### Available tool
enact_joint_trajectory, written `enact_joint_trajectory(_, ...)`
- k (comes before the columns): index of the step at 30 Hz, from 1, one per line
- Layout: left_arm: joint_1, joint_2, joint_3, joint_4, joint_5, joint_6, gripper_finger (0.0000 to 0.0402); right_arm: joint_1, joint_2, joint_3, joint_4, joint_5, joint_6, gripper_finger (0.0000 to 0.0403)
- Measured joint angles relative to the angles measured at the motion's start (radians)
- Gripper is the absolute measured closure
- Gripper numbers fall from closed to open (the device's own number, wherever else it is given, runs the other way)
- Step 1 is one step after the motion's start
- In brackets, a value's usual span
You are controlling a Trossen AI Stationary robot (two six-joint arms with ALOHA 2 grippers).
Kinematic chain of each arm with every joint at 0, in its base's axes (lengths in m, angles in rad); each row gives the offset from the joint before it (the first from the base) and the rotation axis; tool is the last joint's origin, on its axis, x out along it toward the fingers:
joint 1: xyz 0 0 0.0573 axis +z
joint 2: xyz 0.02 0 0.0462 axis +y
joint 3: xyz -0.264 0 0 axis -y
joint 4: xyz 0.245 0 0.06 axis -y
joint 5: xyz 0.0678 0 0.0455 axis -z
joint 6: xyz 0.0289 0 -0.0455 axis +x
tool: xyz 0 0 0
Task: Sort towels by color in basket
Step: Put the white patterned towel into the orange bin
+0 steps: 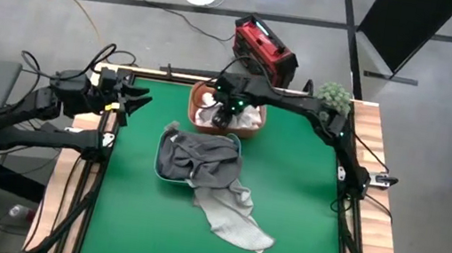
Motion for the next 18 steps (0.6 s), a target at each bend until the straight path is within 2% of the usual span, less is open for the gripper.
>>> enact_joint_trajectory(7,0.000,0.000,0.000,0.000,0.000,0.000,0.0235,-0.002,-0.080,0.027,-0.026,-0.010,0.013,0.0215)
enact_joint_trajectory(14,0.000,0.000,0.000,-0.022,0.000,0.015,0.0235,-0.008,-0.246,0.099,-0.115,-0.006,0.016,0.0212)
enact_joint_trajectory(18,0.000,0.000,0.000,-0.053,0.004,0.022,0.0235,0.052,-0.348,0.102,-0.228,-0.006,0.068,0.0209)
